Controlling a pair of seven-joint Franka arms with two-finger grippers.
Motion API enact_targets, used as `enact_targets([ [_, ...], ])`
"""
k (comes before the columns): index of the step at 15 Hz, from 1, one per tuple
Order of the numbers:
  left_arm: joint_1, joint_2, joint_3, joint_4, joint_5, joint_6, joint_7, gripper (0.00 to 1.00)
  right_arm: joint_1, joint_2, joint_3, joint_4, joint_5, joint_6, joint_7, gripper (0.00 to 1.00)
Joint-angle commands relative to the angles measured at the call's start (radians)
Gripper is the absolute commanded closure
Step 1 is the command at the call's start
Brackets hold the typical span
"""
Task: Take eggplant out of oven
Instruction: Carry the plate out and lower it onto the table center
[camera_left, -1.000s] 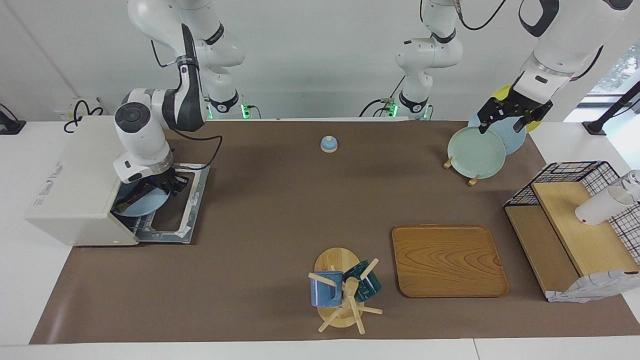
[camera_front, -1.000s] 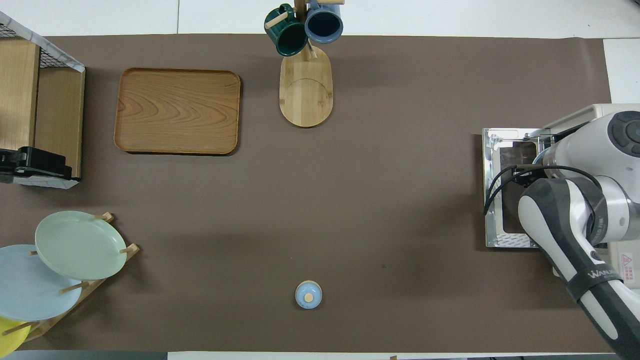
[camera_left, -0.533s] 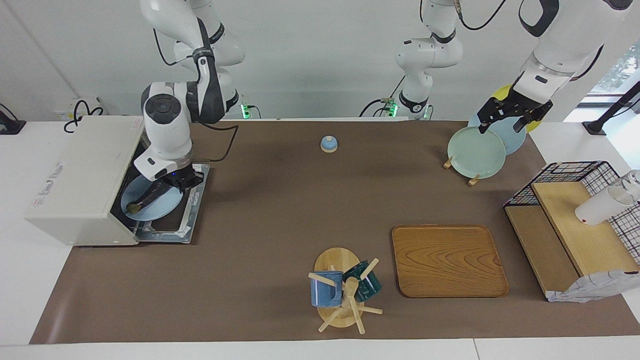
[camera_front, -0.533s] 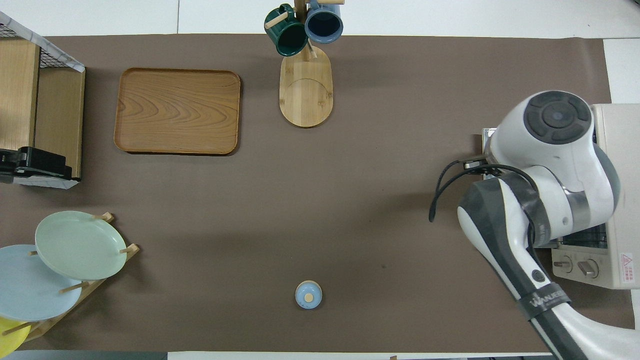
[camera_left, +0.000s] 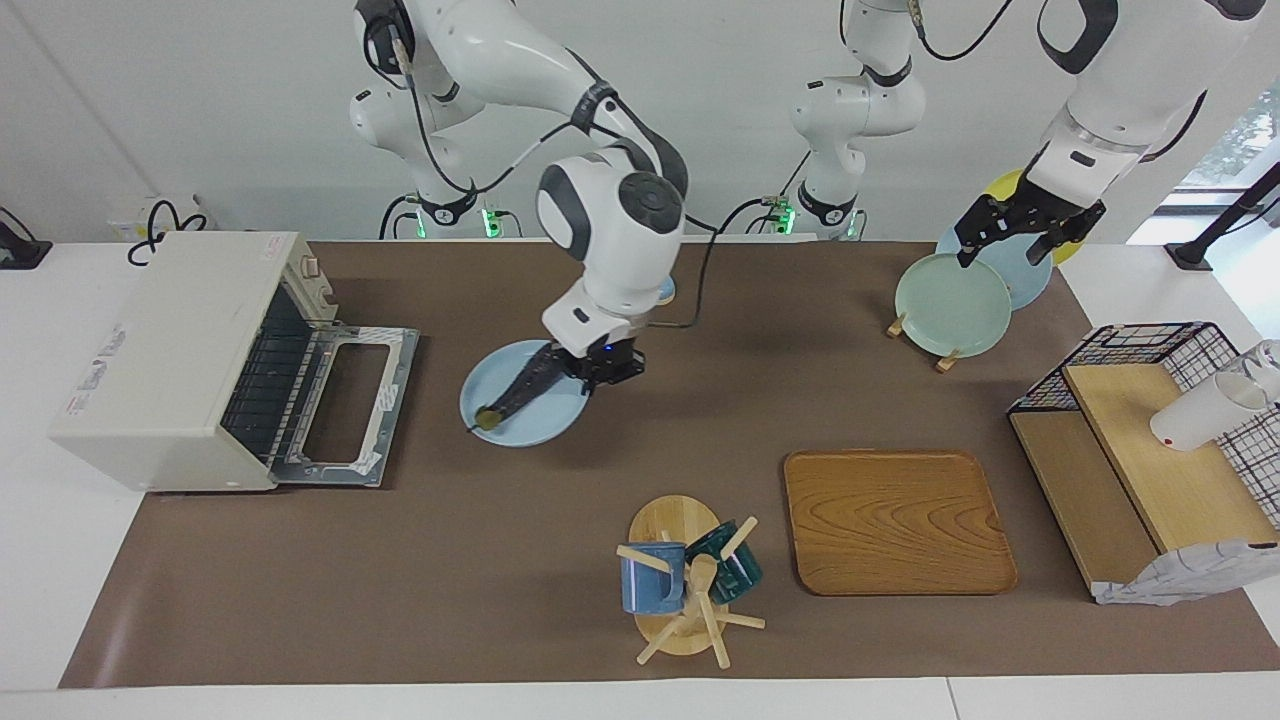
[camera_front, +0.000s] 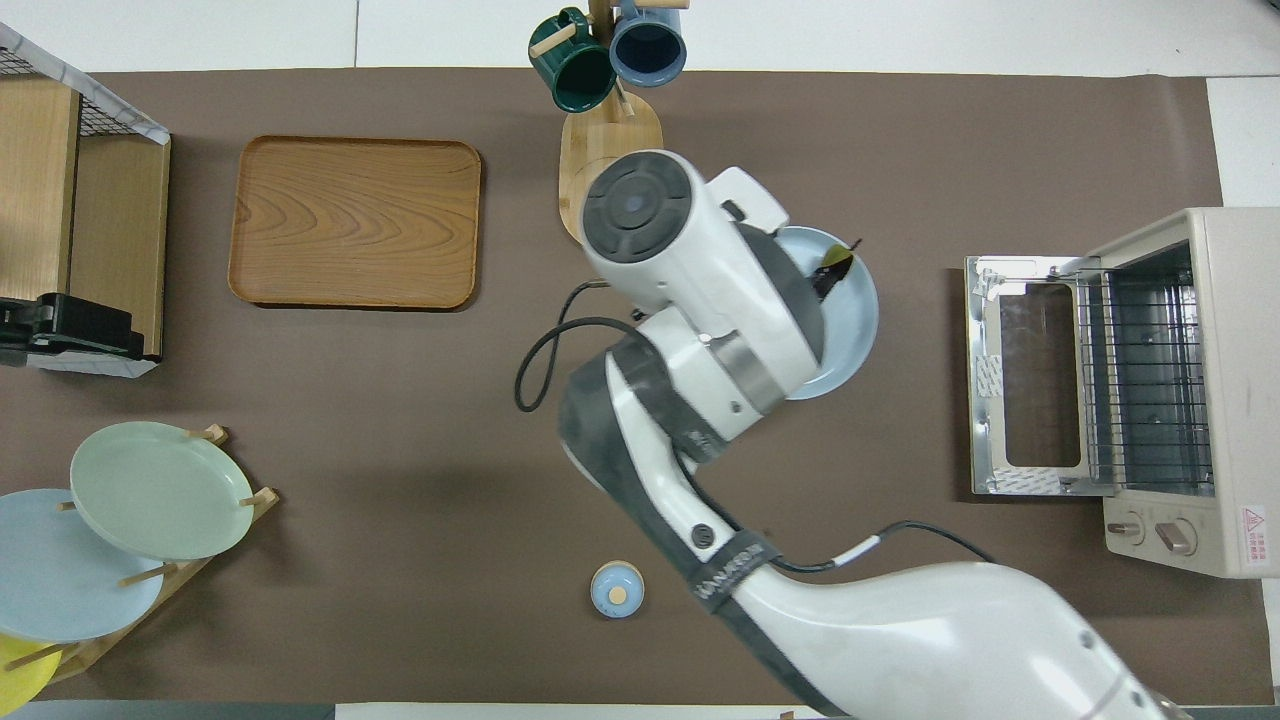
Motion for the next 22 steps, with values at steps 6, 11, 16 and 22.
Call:
enact_targets([
  [6,-0.001,-0.015,0.005,-0.011,-0.012,0.003,-0.005,0.0,0.128,0.239,0.052,0.138,0.02,0.221,0.319,1.0],
  [11,0.002,-0.015,0.007,-0.01,-0.011,-0.002,-0.005,0.0,0.11,0.224,0.048,0.138,0.019,0.2,0.316,0.91],
  [16,0.002,-0.015,0.005,-0.011,-0.011,0.001,-0.006,0.0,0.081,0.097,0.013,0.135,-0.055,0.086,0.25,0.79],
  [22,-0.014,-0.015,0.001,-0.011,-0.011,0.013,-0.011,0.0,-0.131,-0.067,0.009,-0.133,-0.161,-0.053,0.078,1.0],
])
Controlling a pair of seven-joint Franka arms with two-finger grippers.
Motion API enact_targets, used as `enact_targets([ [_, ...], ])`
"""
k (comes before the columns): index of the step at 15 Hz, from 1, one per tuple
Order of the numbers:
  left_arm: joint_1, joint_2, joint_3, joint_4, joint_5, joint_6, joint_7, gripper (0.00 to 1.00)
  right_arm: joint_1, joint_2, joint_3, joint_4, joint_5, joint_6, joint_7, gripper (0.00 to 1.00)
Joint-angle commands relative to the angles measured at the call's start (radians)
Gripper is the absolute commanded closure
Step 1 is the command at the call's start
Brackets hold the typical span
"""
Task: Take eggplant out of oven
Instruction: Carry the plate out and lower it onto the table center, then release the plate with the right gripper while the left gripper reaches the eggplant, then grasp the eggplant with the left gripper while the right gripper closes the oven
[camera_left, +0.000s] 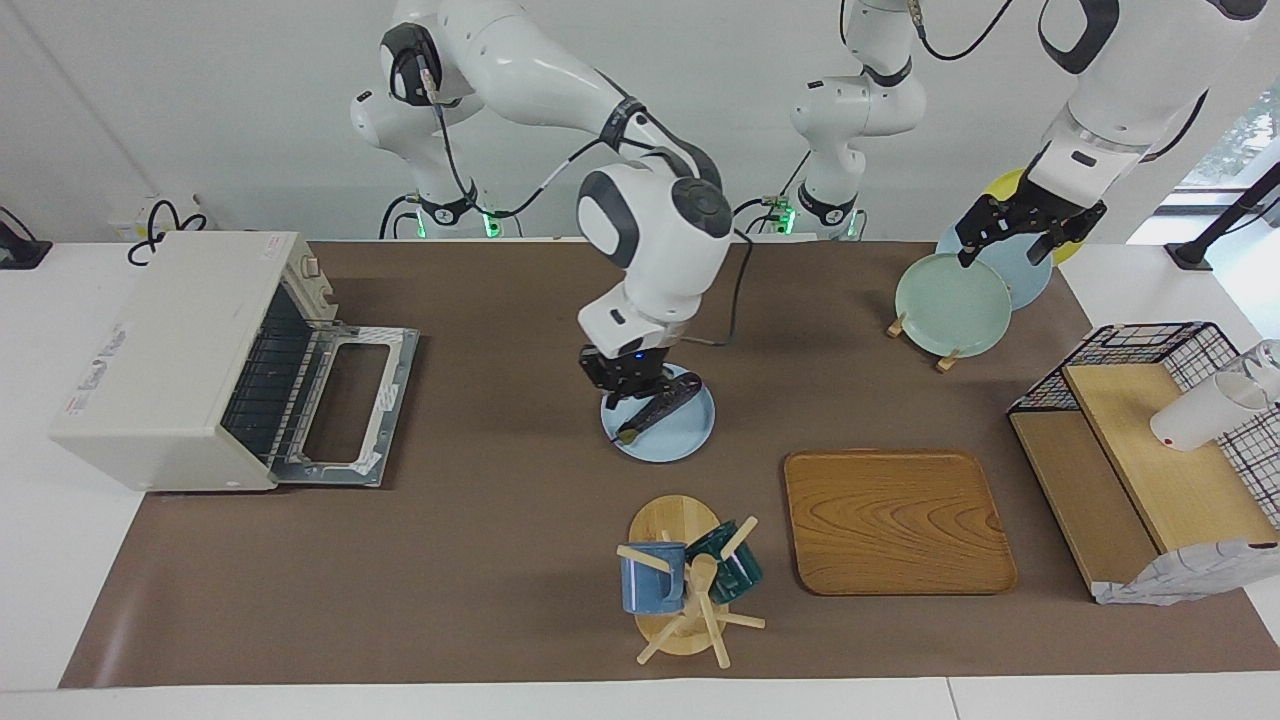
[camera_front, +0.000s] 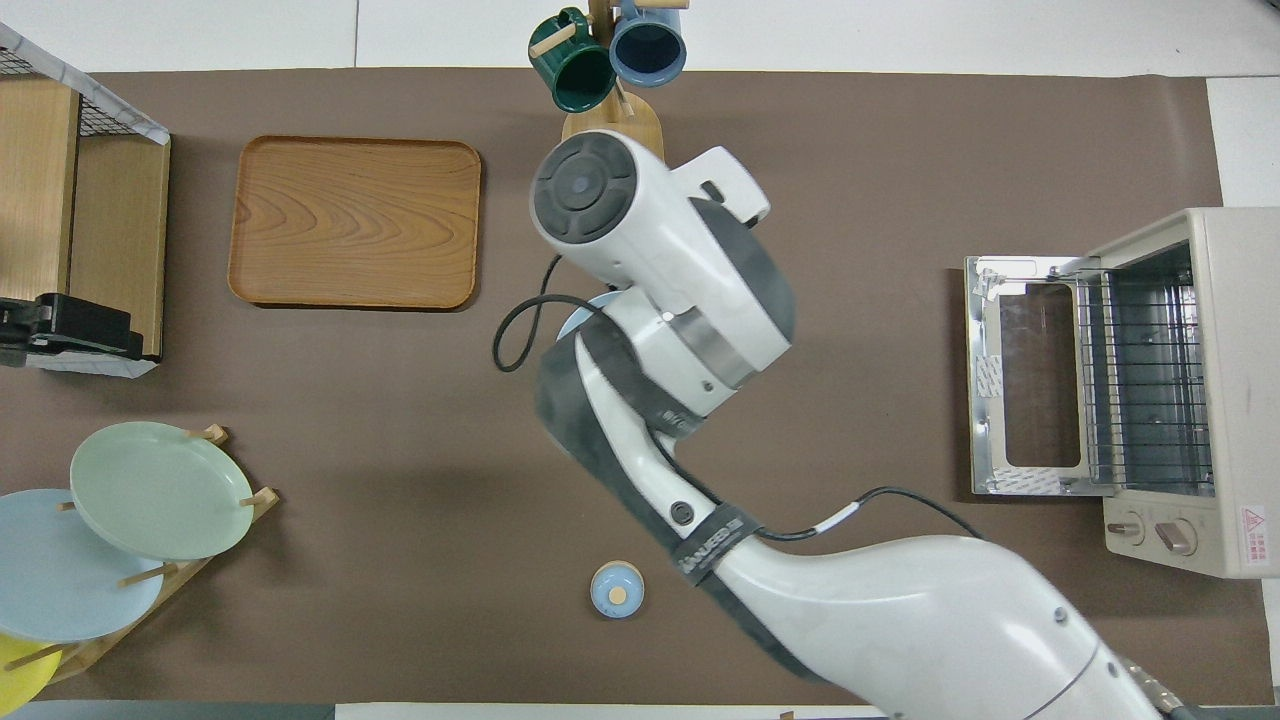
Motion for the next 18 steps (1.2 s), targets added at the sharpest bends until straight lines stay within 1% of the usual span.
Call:
enact_targets([
  [1,-0.02,-0.013,-0.005,-0.01,-0.011,0.019,-0.008,0.0,-0.1,-0.095,0.016,-0.255,-0.059,0.053,-0.044,1.0],
  [3,-0.072,-0.007,-0.005,-0.017,-0.015,0.039,-0.006,0.0,-0.185,-0.14,0.016,-0.393,-0.061,0.108,-0.087,1.0],
  [5,-0.122,0.003,-0.005,-0.025,-0.02,0.062,-0.006,0.0,-0.242,-0.172,0.014,-0.499,-0.067,0.159,-0.088,1.0],
  [7,-0.172,0.049,-0.005,-0.019,-0.057,0.097,-0.009,0.0,-0.303,-0.192,0.016,-0.588,-0.078,0.229,-0.088,1.0],
  [8,-0.206,0.062,-0.005,-0.023,-0.058,0.127,-0.009,0.0,-0.315,-0.195,0.016,-0.616,-0.079,0.263,-0.09,1.0],
  [10,-0.263,0.111,-0.007,-0.023,-0.06,0.177,-0.006,0.0,-0.331,-0.205,0.014,-0.654,-0.081,0.303,-0.099,1.0],
  [13,-0.404,0.239,-0.005,-0.023,-0.064,0.326,-0.008,0.0,-0.365,-0.209,0.014,-0.676,-0.096,0.302,-0.165,1.0],
  [15,-0.436,0.287,-0.007,-0.023,-0.066,0.369,0.001,0.0,-0.38,-0.218,0.014,-0.699,-0.11,0.303,-0.18,1.0],
  [16,-0.458,0.299,-0.007,-0.027,-0.077,0.392,0.007,0.0,-0.38,-0.223,0.014,-0.712,-0.136,0.3,-0.18,1.0],
  [18,-0.488,0.324,-0.007,-0.056,-0.104,0.446,0.085,0.0,-0.379,-0.229,0.014,-0.719,-0.153,0.286,-0.18,1.0],
])
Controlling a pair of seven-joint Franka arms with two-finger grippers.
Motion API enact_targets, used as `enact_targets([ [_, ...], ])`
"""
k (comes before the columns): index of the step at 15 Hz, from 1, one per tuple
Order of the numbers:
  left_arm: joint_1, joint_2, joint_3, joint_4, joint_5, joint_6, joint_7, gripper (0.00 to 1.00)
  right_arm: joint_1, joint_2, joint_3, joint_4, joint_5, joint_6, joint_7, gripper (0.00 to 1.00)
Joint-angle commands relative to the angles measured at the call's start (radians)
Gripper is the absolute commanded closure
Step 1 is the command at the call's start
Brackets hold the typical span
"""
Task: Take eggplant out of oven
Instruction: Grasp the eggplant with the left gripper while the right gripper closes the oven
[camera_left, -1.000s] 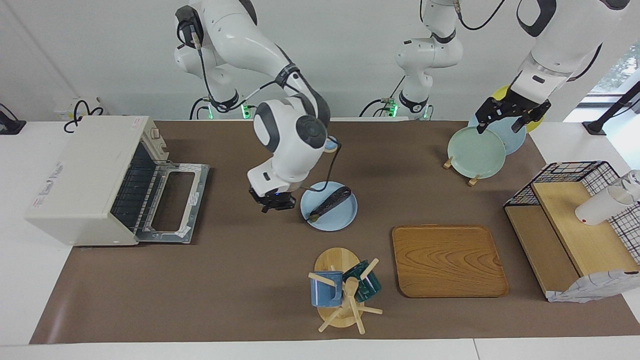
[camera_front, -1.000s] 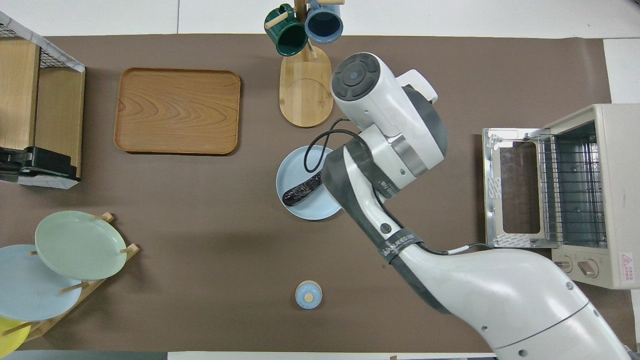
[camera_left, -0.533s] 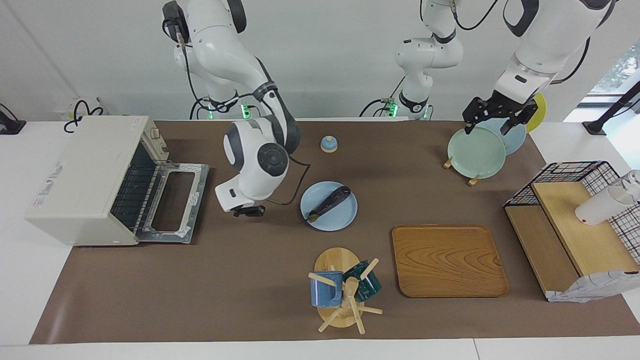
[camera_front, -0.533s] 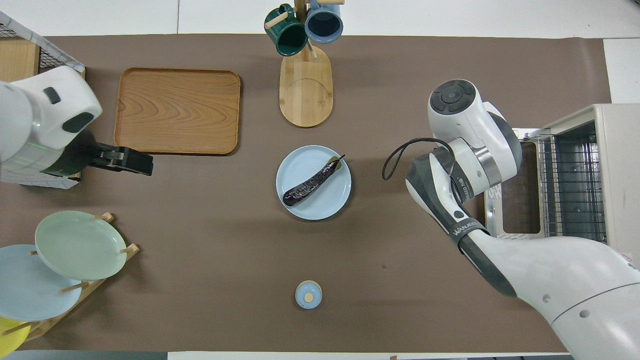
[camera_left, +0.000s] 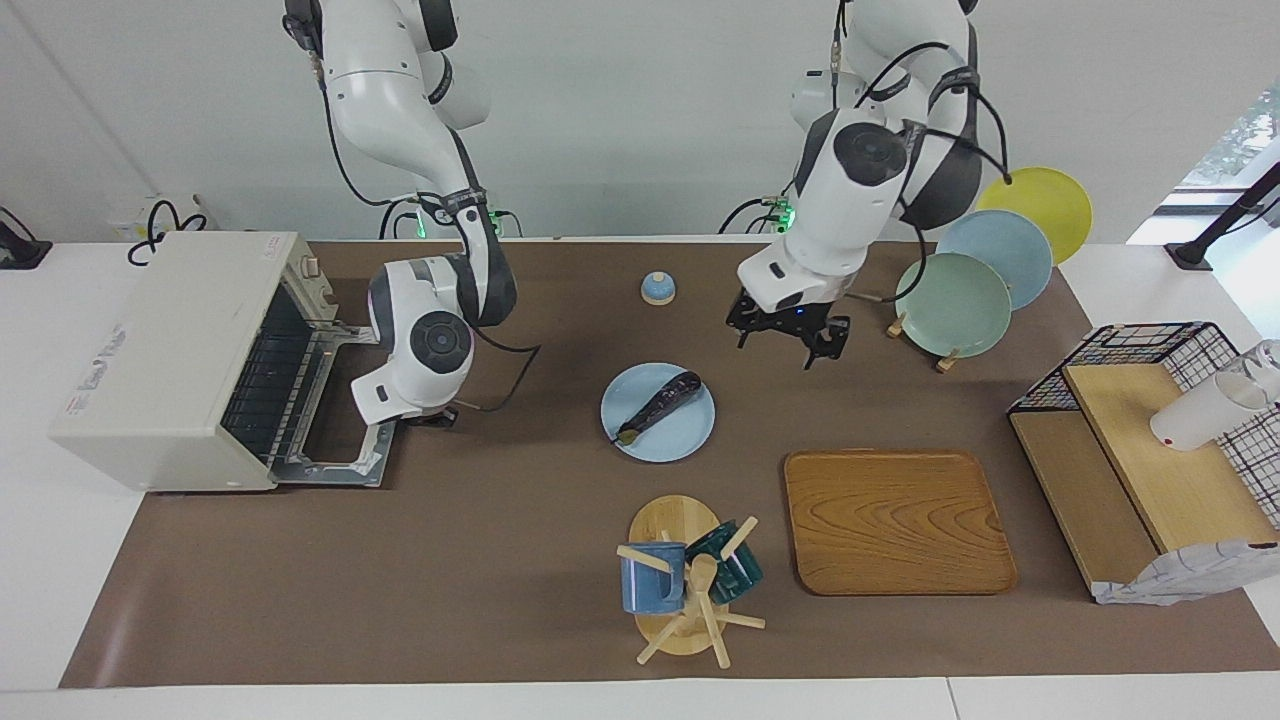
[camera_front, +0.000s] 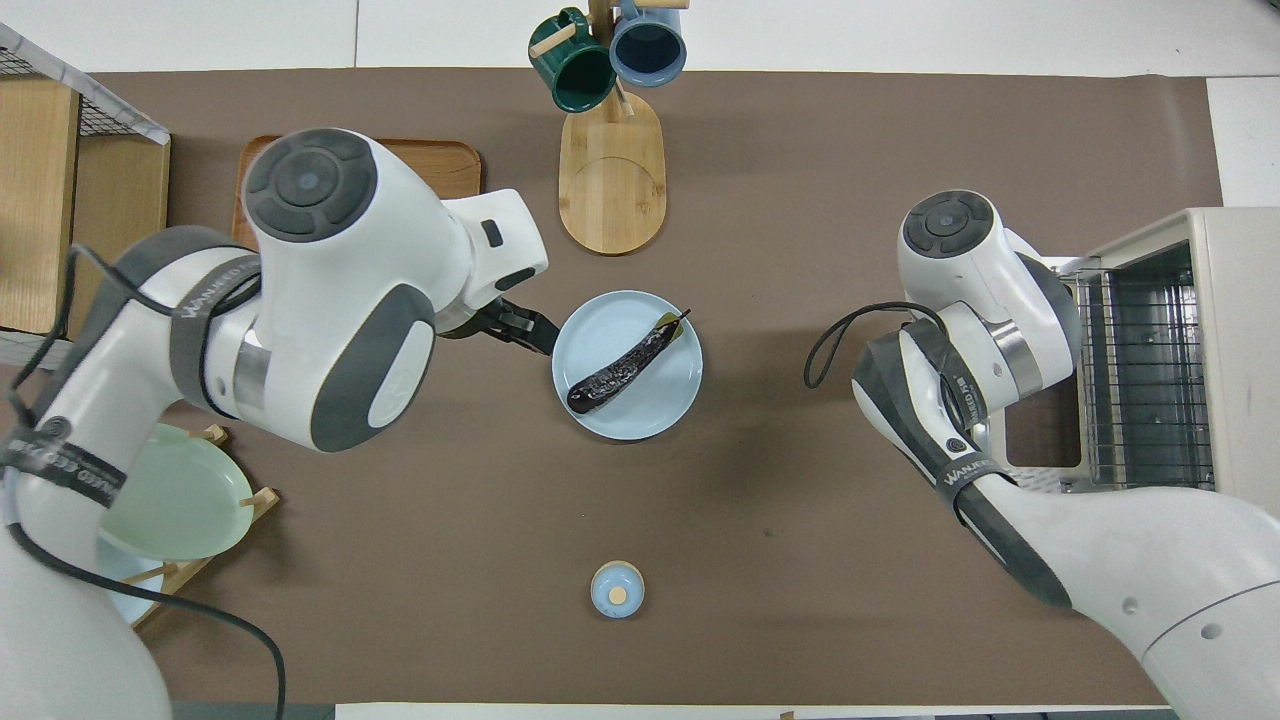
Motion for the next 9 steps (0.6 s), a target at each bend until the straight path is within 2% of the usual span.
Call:
enact_targets([
  [1,-0.062,0.023,0.018,-0.027,-0.05,0.062,0.086,0.0,-0.014,-0.039,0.011,-0.05,-0.056,0.0,-0.017,1.0],
  [4,-0.101,0.054,0.018,-0.061,-0.052,0.11,0.09,0.0,-0.017,-0.059,0.011,-0.032,-0.119,-0.023,-0.059,1.0],
  [7,-0.156,0.112,0.018,-0.072,-0.054,0.156,0.079,0.0,-0.079,-0.159,0.014,-0.023,-0.11,-0.057,-0.223,1.0],
  [9,-0.164,0.12,0.018,-0.102,-0.055,0.191,0.077,0.0,-0.12,-0.225,0.014,-0.024,-0.102,-0.075,-0.326,1.0],
])
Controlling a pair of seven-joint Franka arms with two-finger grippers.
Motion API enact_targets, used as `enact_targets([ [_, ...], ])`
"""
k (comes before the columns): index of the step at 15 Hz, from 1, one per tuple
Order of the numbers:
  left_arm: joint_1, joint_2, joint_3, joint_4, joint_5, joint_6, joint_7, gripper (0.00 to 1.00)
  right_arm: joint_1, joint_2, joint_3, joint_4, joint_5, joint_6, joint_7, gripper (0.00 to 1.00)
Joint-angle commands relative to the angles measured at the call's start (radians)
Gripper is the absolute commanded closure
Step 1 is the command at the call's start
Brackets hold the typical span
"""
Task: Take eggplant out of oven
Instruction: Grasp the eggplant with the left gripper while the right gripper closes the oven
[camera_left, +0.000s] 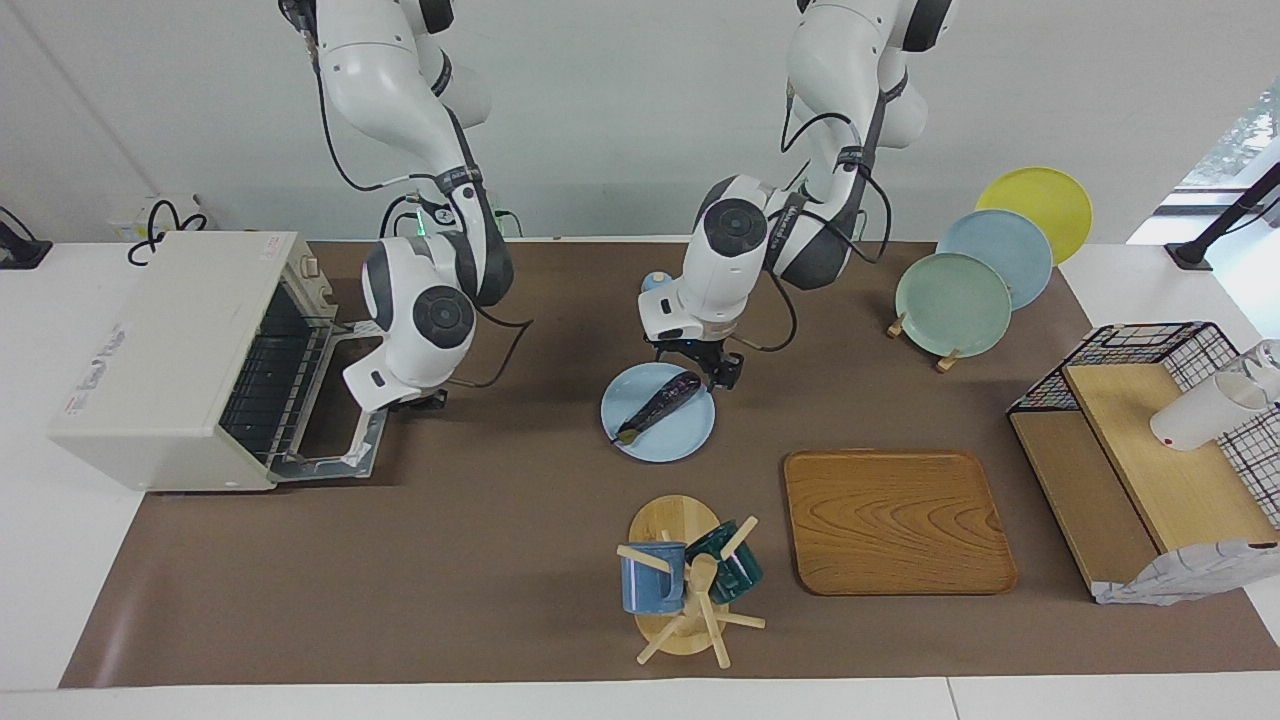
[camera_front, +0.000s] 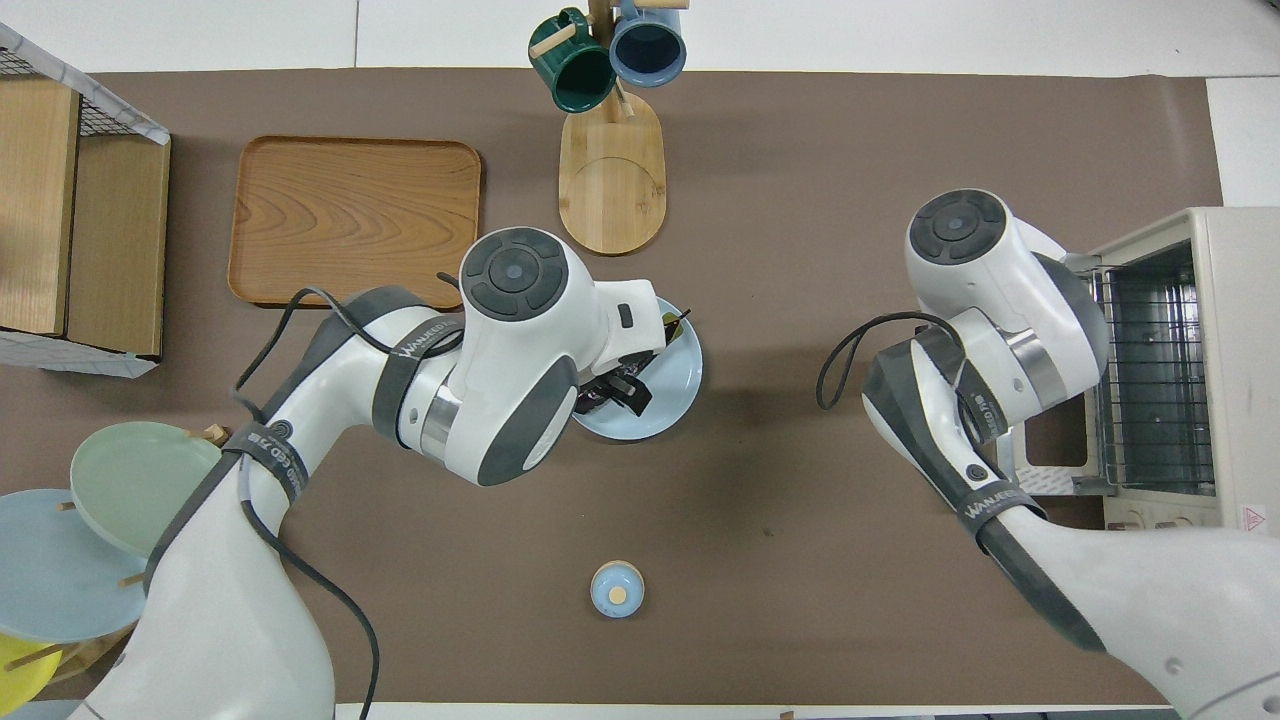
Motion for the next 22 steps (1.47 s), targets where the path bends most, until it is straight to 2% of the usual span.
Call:
enact_targets([
  [1,-0.021,0.007,0.018,-0.044,-0.033,0.052,0.012,0.0,-0.11,-0.121,-0.014,-0.013,-0.064,-0.01,-0.185,1.0],
  [4,-0.045,0.008,0.018,-0.111,-0.039,0.165,-0.021,0.0,-0.156,-0.167,-0.014,-0.015,-0.062,-0.018,-0.282,1.0],
  [6,-0.042,0.008,0.018,-0.111,-0.039,0.164,-0.02,0.0,-0.165,-0.177,-0.014,-0.013,-0.055,-0.033,-0.299,1.0],
  [9,-0.044,0.011,0.02,-0.113,-0.039,0.166,-0.014,0.0,-0.167,-0.206,-0.016,0.011,0.04,-0.053,-0.302,1.0],
  [11,-0.044,0.013,0.02,-0.113,-0.039,0.167,-0.014,0.0,-0.167,-0.207,-0.016,0.089,0.146,-0.126,-0.302,1.0],
  [12,-0.045,0.013,0.02,-0.114,-0.039,0.167,-0.015,0.02,-0.17,-0.209,-0.02,0.134,0.212,-0.165,-0.302,0.97],
  [13,-0.045,0.013,0.02,-0.114,-0.039,0.167,-0.017,0.15,-0.186,-0.217,-0.022,0.166,0.265,-0.189,-0.305,0.76],
  [14,-0.045,0.013,0.02,-0.114,-0.039,0.167,-0.02,0.29,-0.209,-0.226,-0.02,0.174,0.304,-0.193,-0.324,0.63],
  [18,-0.041,0.015,0.02,-0.104,-0.041,0.161,-0.038,0.9,-0.217,-0.235,-0.022,0.177,0.347,-0.191,-0.365,0.28],
  [19,-0.041,0.015,0.02,-0.102,-0.041,0.164,-0.058,1.0,-0.22,-0.235,-0.02,0.18,0.367,-0.193,-0.367,0.15],
  [20,-0.042,0.016,0.02,-0.102,-0.041,0.169,-0.076,1.0,-0.222,-0.237,-0.022,0.183,0.41,-0.196,-0.367,0.0],
  [22,-0.041,0.019,0.02,-0.096,-0.041,0.169,-0.083,1.0,-0.239,-0.256,-0.02,0.195,0.451,-0.232,-0.367,0.0],
])
